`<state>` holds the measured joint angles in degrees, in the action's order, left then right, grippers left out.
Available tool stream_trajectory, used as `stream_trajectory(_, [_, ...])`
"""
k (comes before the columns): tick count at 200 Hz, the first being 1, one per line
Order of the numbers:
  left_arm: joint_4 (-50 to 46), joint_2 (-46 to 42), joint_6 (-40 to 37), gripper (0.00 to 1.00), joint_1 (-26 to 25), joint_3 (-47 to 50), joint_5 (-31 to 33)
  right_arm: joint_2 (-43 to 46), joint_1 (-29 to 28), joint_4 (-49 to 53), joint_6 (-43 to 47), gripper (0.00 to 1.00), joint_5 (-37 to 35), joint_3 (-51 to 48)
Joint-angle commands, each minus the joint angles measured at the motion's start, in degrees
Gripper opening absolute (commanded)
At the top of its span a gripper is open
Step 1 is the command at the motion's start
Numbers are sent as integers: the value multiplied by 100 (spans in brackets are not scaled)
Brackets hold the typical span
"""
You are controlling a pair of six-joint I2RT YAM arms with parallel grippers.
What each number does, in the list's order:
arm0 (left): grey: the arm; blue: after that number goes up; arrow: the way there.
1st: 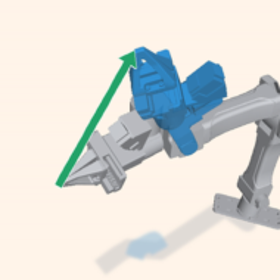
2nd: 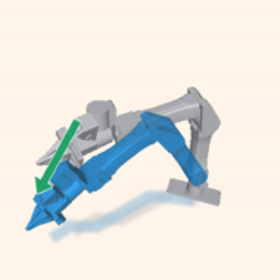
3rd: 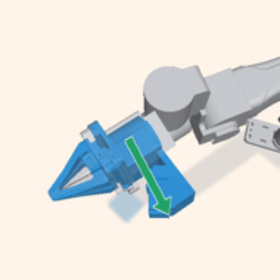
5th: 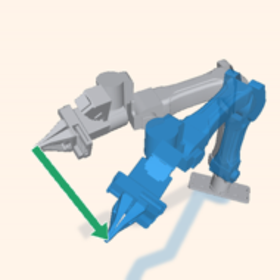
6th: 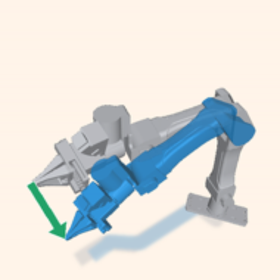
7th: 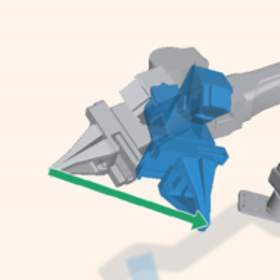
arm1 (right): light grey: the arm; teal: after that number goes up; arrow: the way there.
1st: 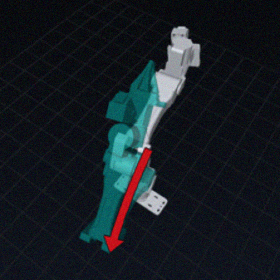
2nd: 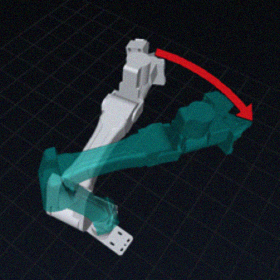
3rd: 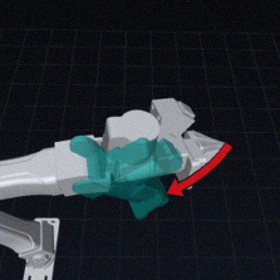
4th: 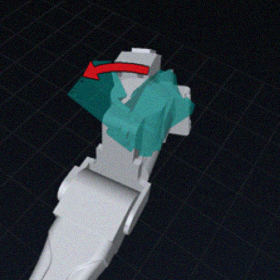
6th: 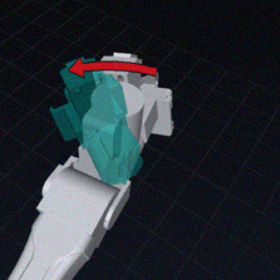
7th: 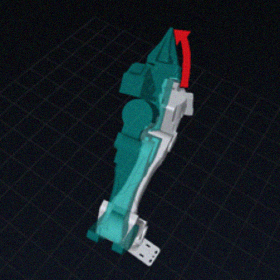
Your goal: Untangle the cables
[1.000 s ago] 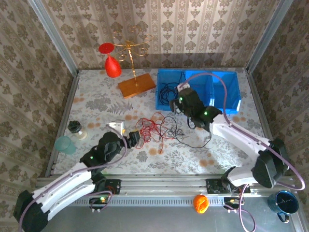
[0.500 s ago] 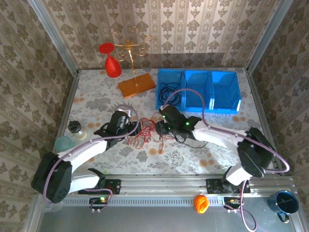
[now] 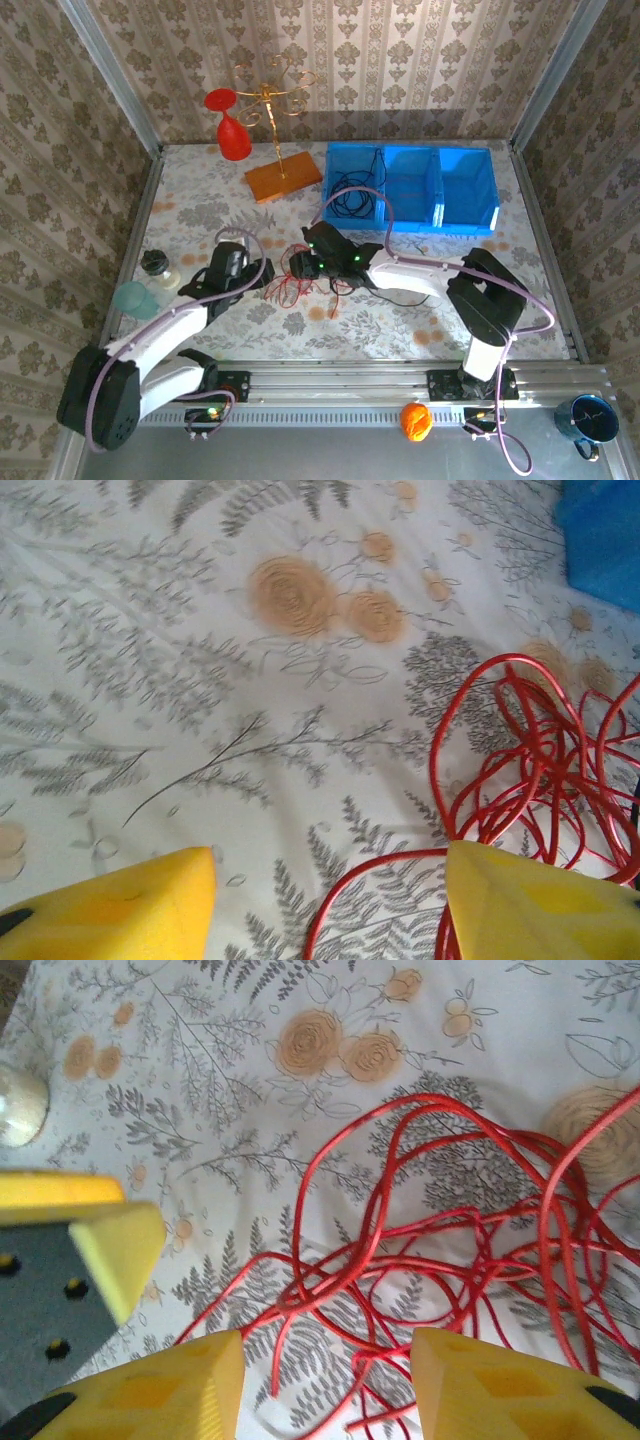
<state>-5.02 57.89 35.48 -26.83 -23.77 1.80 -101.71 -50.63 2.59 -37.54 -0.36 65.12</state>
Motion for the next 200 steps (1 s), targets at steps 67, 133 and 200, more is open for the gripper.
stream_trajectory(67, [-379, -911, 323, 68, 37, 340, 98, -608, -48, -319, -794, 6, 269, 477])
stream_trajectory(133, [614, -530, 297, 75, 41, 270, -1216, 1153, -453, 412, 165, 0, -266, 201])
stream_trajectory(200, [1632, 547, 277, 75, -270, 241, -1477, 2501, -755, 831, 759, 0, -740, 262])
